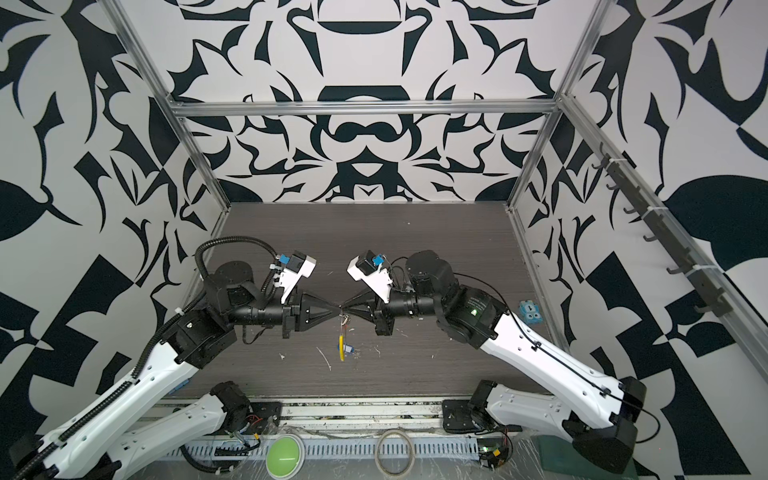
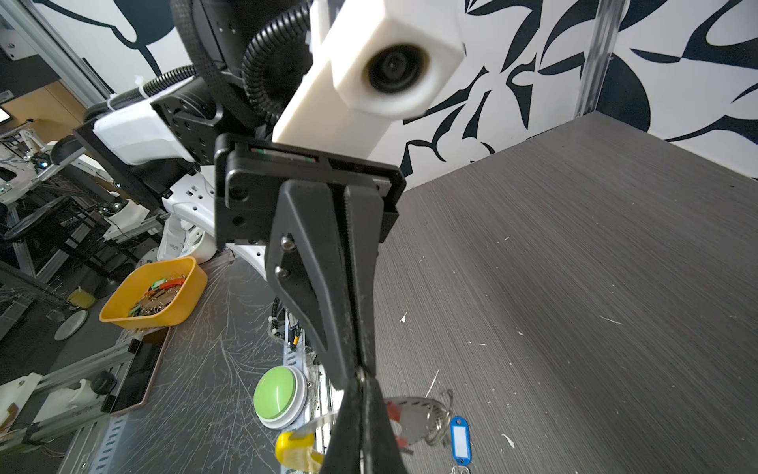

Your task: Remove the keys from the keyring

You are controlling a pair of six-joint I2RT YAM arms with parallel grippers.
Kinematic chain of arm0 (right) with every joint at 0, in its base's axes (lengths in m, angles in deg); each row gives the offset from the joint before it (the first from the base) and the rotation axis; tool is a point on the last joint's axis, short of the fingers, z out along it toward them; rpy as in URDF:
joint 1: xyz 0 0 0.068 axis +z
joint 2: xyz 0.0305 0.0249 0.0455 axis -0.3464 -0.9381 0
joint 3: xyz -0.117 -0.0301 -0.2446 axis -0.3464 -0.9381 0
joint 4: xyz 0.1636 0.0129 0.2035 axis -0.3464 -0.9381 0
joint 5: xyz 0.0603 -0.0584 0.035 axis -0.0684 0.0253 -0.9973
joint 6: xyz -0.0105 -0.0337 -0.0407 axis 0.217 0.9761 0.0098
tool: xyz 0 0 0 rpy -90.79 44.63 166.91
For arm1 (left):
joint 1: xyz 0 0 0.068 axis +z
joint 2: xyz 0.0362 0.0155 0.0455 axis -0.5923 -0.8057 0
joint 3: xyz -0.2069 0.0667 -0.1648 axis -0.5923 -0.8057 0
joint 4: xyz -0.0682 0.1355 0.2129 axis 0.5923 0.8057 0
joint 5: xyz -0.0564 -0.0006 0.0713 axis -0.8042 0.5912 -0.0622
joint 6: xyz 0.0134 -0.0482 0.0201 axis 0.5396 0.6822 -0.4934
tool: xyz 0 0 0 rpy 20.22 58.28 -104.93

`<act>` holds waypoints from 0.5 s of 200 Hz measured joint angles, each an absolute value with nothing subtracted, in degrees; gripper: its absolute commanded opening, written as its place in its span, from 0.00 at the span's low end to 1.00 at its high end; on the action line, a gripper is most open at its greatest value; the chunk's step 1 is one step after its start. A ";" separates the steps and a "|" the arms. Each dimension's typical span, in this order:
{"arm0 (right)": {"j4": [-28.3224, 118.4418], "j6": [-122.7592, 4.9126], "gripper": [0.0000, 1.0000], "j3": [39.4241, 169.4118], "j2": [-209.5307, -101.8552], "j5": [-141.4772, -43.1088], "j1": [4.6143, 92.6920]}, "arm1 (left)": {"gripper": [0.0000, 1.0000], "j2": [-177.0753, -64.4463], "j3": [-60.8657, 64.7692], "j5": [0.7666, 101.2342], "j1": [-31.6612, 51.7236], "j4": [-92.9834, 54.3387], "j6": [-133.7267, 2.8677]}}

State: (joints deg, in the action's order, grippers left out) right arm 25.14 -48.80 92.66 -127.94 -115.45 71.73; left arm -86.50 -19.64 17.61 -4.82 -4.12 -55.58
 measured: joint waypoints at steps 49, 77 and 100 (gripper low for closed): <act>26.52 -50.04 0.25 92.64 -127.92 -114.75 71.75 | 0.00 -85.60 -19.83 18.81 -4.85 -5.19 -55.71; 31.02 -51.31 0.38 90.87 -125.91 -111.87 71.75 | 0.00 -81.49 -23.11 22.72 -4.85 -9.32 -55.27; 35.35 -51.73 0.41 87.31 -122.28 -110.03 71.75 | 0.00 -77.47 -26.72 25.54 -4.85 -13.85 -54.75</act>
